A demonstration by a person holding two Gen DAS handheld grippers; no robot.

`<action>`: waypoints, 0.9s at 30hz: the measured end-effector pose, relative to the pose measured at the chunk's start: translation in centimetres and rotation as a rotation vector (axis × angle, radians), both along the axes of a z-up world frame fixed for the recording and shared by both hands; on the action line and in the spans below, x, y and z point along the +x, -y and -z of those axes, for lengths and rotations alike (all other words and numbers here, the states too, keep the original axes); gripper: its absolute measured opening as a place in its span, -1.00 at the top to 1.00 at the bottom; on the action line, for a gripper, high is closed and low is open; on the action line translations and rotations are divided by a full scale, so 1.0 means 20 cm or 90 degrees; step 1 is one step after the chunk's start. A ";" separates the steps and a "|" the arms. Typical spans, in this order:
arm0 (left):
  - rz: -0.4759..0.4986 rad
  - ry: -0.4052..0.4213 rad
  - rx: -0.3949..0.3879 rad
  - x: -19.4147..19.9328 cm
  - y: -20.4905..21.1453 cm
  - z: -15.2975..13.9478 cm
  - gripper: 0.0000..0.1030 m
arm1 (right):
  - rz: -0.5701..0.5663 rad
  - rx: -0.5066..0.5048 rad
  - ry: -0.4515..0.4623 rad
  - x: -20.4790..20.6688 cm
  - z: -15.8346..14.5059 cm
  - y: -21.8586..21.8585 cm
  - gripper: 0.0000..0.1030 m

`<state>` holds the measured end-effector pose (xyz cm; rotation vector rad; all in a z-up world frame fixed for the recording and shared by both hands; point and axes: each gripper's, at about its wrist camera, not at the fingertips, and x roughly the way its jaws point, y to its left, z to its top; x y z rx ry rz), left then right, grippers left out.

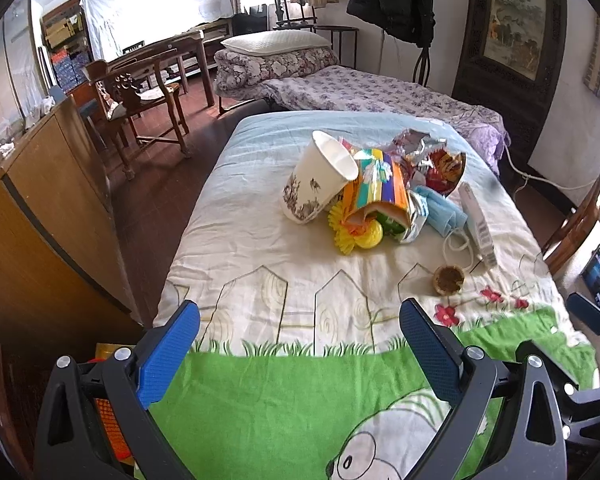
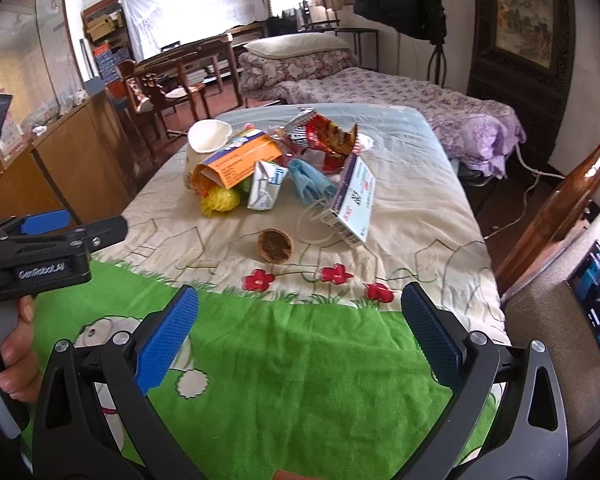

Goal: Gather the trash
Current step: 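Grasp the brown nut shell with the right tool while the left tool grasps the white paper cup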

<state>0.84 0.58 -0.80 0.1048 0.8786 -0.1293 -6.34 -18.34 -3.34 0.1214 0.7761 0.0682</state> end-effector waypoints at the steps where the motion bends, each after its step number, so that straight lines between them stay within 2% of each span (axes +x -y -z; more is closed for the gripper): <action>1: 0.002 -0.001 -0.006 0.02 0.00 -0.01 -0.90 | -0.006 0.003 0.003 0.01 -0.02 0.01 -0.89; 6: 0.009 -0.017 -0.024 0.14 0.00 -0.05 -0.90 | -0.013 0.015 0.019 0.10 -0.12 0.06 -0.89; 8: 0.012 -0.023 -0.036 0.21 0.00 -0.08 -0.90 | -0.032 0.003 0.003 0.18 -0.13 0.05 -0.89; 12: -0.013 -0.032 -0.057 0.32 -0.02 -0.08 -0.90 | -0.121 -0.055 -0.056 0.31 -0.06 -0.06 -0.89; 16: -0.022 -0.060 -0.064 0.40 -0.05 -0.03 -0.89 | -0.179 -0.049 -0.110 0.39 0.03 -0.13 -0.50; 18: -0.031 -0.072 -0.064 0.44 -0.08 -0.01 -0.89 | -0.188 -0.047 -0.132 0.42 0.07 -0.15 -0.41; 25: -0.044 -0.076 -0.058 0.56 -0.13 -0.02 -0.89 | -0.181 -0.051 -0.202 0.51 0.23 -0.18 0.09; 27: -0.039 -0.081 -0.048 0.60 -0.11 -0.02 -0.89 | -0.176 -0.046 -0.211 0.51 0.25 -0.18 0.33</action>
